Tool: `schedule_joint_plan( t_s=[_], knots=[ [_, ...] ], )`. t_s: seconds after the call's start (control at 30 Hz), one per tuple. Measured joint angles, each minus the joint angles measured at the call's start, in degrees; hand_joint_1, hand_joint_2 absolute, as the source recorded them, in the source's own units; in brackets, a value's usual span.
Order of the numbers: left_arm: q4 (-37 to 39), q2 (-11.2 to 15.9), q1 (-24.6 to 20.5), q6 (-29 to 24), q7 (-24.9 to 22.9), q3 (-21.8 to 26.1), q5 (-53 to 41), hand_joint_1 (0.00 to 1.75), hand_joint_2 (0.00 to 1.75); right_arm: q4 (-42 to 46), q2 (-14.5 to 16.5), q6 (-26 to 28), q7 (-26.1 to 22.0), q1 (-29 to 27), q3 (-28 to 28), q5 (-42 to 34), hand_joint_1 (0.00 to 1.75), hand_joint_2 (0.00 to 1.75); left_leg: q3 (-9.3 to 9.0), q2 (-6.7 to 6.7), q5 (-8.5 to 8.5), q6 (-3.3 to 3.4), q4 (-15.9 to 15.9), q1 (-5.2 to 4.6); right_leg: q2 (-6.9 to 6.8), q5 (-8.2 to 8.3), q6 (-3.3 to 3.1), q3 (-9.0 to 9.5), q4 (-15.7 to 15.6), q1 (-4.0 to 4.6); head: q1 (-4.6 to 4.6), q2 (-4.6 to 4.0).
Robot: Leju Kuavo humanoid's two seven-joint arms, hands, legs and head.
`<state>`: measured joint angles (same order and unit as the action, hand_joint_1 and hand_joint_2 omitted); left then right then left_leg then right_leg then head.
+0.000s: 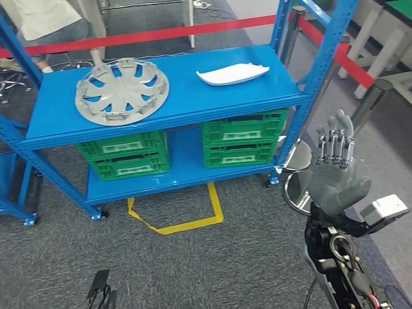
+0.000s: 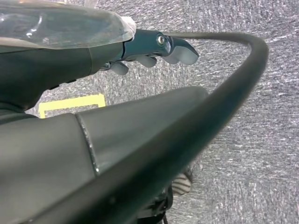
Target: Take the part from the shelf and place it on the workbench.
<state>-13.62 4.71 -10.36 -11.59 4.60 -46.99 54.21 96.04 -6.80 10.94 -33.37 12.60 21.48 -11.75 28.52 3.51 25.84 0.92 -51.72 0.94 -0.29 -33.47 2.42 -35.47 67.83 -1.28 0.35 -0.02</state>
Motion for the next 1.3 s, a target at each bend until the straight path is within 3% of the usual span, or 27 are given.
schedule_joint_plan(
  t_s=[0.03, 0.07, 0.13, 0.2, 0.27, 0.37, 0.43, 0.5, 0.53, 0.57, 0.6, 0.67, 0.73, 0.8, 0.9, 0.93, 1.0, 1.03, 1.07, 1.1, 1.2, 1.23, 1.3],
  knots=[
    [0.0, -0.02, 0.06, 0.04, -0.01, 0.0, 0.0, 0.0, 0.0, -0.03, 0.01, 0.03, 0.04, -0.14, 0.01, -0.01, 0.0, 0.0, -0.06, -0.23, 0.07, -0.07, -0.02, 0.07, 0.0, -0.34, 0.25, -1.46, 2.59, -0.18, 0.22, 0.01],
    [0.0, -0.05, 0.12, 0.08, -0.02, 0.0, 0.0, 0.0, 0.0, -0.05, 0.01, 0.04, 0.08, -0.21, -0.01, -0.02, 0.0, 0.0, -0.19, -0.54, 0.2, -0.24, -0.08, 0.21, 0.0, 0.54, 0.5, -1.89, 2.86, -0.38, 0.37, 0.01],
    [0.0, -0.11, 0.17, 0.13, -0.05, 0.0, 0.0, 0.0, 0.0, -0.07, 0.01, 0.07, 0.1, -0.22, -0.04, -0.03, 0.0, 0.0, -0.58, -1.31, 0.67, -0.94, -0.44, 0.65, 0.06, 4.94, 1.0, 0.34, -3.08, -0.89, 0.73, 0.01],
    [0.02, -0.07, 0.06, 0.13, -0.1, 0.0, 0.0, 0.0, 0.0, -0.12, 0.01, 0.03, 0.1, -0.17, -0.02, -0.04, 0.0, 0.0, -0.46, -2.06, 1.23, -1.91, -1.24, 0.77, 0.7, 7.46, 1.18, 3.46, -9.83, -1.16, 1.3, 0.0],
    [0.04, 0.01, -0.02, 0.13, -0.18, 0.0, 0.02, 0.0, 0.0, -0.16, 0.01, 0.0, 0.14, -0.21, 0.02, -0.05, 0.0, 0.0, 0.33, -2.57, 1.21, -2.84, -1.86, 0.68, 1.23, 7.0, 0.42, 4.38, -11.66, -0.96, 1.43, 0.0],
    [0.04, -0.02, 0.19, 0.14, -0.3, -0.01, 0.06, 0.0, 0.0, -0.14, 0.01, -0.02, 0.12, -0.19, 0.03, -0.06, 0.0, 0.0, 1.19, -2.78, 1.51, -3.76, -2.78, 0.85, 1.03, 6.8, -1.09, 4.26, -11.65, -0.84, 0.68, 0.0],
    [0.04, -0.01, 0.18, 0.14, -0.31, -0.01, 0.07, 0.0, 0.0, -0.12, 0.02, -0.07, 0.1, -0.02, 0.01, -0.06, 0.0, 0.0, 3.8, -2.82, 4.09, -3.92, -7.94, 0.82, 0.76, 6.76, -1.88, 4.46, -11.85, -0.82, -0.21, 0.0],
    [0.04, 0.02, 0.19, 0.14, -0.32, -0.01, 0.07, 0.0, 0.0, -0.12, 0.03, -0.15, 0.1, 0.05, 0.04, -0.06, 0.0, 0.0, 8.65, -2.89, 7.31, -3.8, -16.62, 0.62, 0.43, 6.66, -2.4, 4.47, -11.86, -0.46, -1.2, 0.01],
    [0.04, 0.02, 0.28, 0.14, -0.32, -0.01, 0.07, 0.0, 0.0, -0.13, 0.04, -0.17, 0.11, 0.03, 0.08, -0.06, 0.0, 0.0, 10.64, -2.93, 7.9, -3.64, -19.73, 0.51, 0.29, 6.59, -2.57, 4.51, -11.86, -0.2, -1.62, 0.01],
    [0.04, 0.03, 0.37, 0.14, -0.33, -0.02, 0.08, 0.0, 0.0, -0.13, 0.04, -0.19, 0.11, 0.02, 0.11, -0.06, 0.0, 0.0, 11.65, -2.95, 7.44, -3.36, -20.81, 0.37, 0.15, 6.53, -2.74, 4.58, -11.87, 0.06, -1.92, 0.01],
    [0.04, 0.04, 0.43, 0.14, -0.33, -0.02, 0.1, 0.0, 0.0, -0.14, 0.05, -0.19, 0.11, 0.03, 0.13, -0.06, 0.0, 0.0, 11.43, -2.95, 5.84, -2.92, -19.4, 0.18, 0.0, 6.46, -2.88, 4.72, -11.88, 0.33, -2.15, 0.01],
    [0.05, 0.13, 0.39, 0.14, -0.33, -0.02, 0.14, 0.0, 0.0, -0.13, 0.07, -0.19, 0.11, 0.09, 0.14, -0.06, 0.0, 0.0, 8.22, -2.47, 1.4, -1.54, -11.54, -0.58, -0.39, 6.28, -3.06, 5.09, -11.92, 0.7, -2.49, 0.0],
    [0.05, 0.28, 0.13, 0.14, -0.33, -0.02, 0.15, 0.0, 0.0, -0.12, 0.11, -0.19, 0.12, 0.13, 0.14, -0.06, 0.0, 0.0, 5.37, -1.56, -0.95, -0.43, -4.96, -1.43, -0.83, 6.07, -2.95, 5.24, -11.92, 1.04, -2.59, 0.0],
    [0.04, 0.36, -0.04, 0.14, -0.33, -0.01, 0.15, 0.0, 0.0, -0.13, 0.14, -0.19, 0.14, 0.13, 0.16, -0.06, 0.0, 0.0, 4.85, -1.5, -1.06, -0.11, -3.44, -1.87, -1.36, 5.92, -2.6, 5.29, -12.05, 1.15, -2.51, 0.0],
    [0.06, 0.36, 0.19, 0.19, -0.35, 0.0, 0.16, 0.0, 0.0, -0.1, 0.15, -0.19, 0.12, 0.18, 0.14, -0.06, 0.0, 0.0, 4.23, -2.13, -1.55, 0.38, -2.36, -1.24, -1.08, 4.64, -1.86, 4.86, -10.74, 1.12, -2.25, 0.0],
    [0.07, 0.34, 0.23, 0.22, -0.36, 0.0, 0.17, 0.0, 0.0, -0.1, 0.15, -0.19, 0.12, 0.2, 0.12, -0.06, 0.0, 0.0, 4.0, -2.24, -1.7, 0.54, -2.04, -0.98, -0.63, 3.18, -1.59, 3.82, -8.32, 1.07, -1.92, 0.0],
    [0.07, 0.33, 0.27, 0.31, -0.34, 0.0, 0.19, 0.0, 0.0, -0.13, 0.16, -0.26, 0.11, 0.12, 0.09, -0.09, 0.0, 0.0, 3.9, -2.53, -1.69, 0.69, -1.99, -0.96, -0.04, -0.47, -1.17, 0.34, -0.62, 0.86, -1.17, 0.0],
    [0.07, 0.32, 0.33, 0.36, -0.33, 0.0, 0.2, 0.0, 0.0, -0.17, 0.16, -0.38, 0.11, 0.04, 0.09, -0.17, 0.0, 0.0, 3.88, -2.7, -1.67, 0.69, -2.0, -0.96, 0.01, -1.56, -0.99, -1.33, 2.8, 0.77, -0.85, 0.0],
    [0.07, 0.3, 0.41, 0.4, -0.32, 0.0, 0.21, 0.0, 0.0, -0.22, 0.16, -0.55, 0.11, -0.03, 0.08, -0.26, 0.0, 0.0, 3.84, -2.83, -1.63, 0.67, -2.03, -0.96, 0.02, -1.62, -0.86, -2.23, 4.45, 0.69, -0.57, 0.0],
    [0.07, 0.28, 0.48, 0.45, -0.31, 0.0, 0.21, 0.0, 0.0, -0.26, 0.16, -0.77, 0.1, -0.04, 0.05, -0.35, 0.0, 0.0, 3.74, -2.96, -1.56, 0.61, -2.06, -0.94, 0.02, -0.46, -0.78, -2.03, 3.68, 0.62, -0.27, 0.0],
    [0.07, 0.2, 0.51, 0.49, -0.25, 0.0, 0.23, 0.0, 0.0, -0.3, 0.16, -1.17, 0.1, 0.08, 0.04, -0.41, 0.0, 0.0, 3.49, -3.25, -1.14, 0.08, -2.43, -1.01, 0.05, 5.42, -0.91, 2.82, -7.5, 0.44, 0.64, 0.0],
    [0.07, 0.19, 0.48, 0.49, -0.23, 0.0, 0.24, 0.0, 0.0, -0.31, 0.16, -1.21, 0.1, 0.11, 0.05, -0.42, 0.0, 0.0, 3.65, -3.33, -1.09, -0.17, -2.64, -1.12, 0.11, 6.24, -1.15, 4.13, -10.25, 0.44, 0.8, 0.01],
    [0.08, 0.27, 0.49, 0.49, -0.19, 0.0, 0.24, 0.0, 0.0, -0.33, 0.19, -1.23, 0.09, 0.06, 0.07, -0.43, 0.0, 0.0, 4.18, -3.43, -1.12, -0.34, -3.05, -1.38, 0.26, 6.3, -1.64, 4.97, -12.08, 0.52, 0.54, 0.01]
  ],
)
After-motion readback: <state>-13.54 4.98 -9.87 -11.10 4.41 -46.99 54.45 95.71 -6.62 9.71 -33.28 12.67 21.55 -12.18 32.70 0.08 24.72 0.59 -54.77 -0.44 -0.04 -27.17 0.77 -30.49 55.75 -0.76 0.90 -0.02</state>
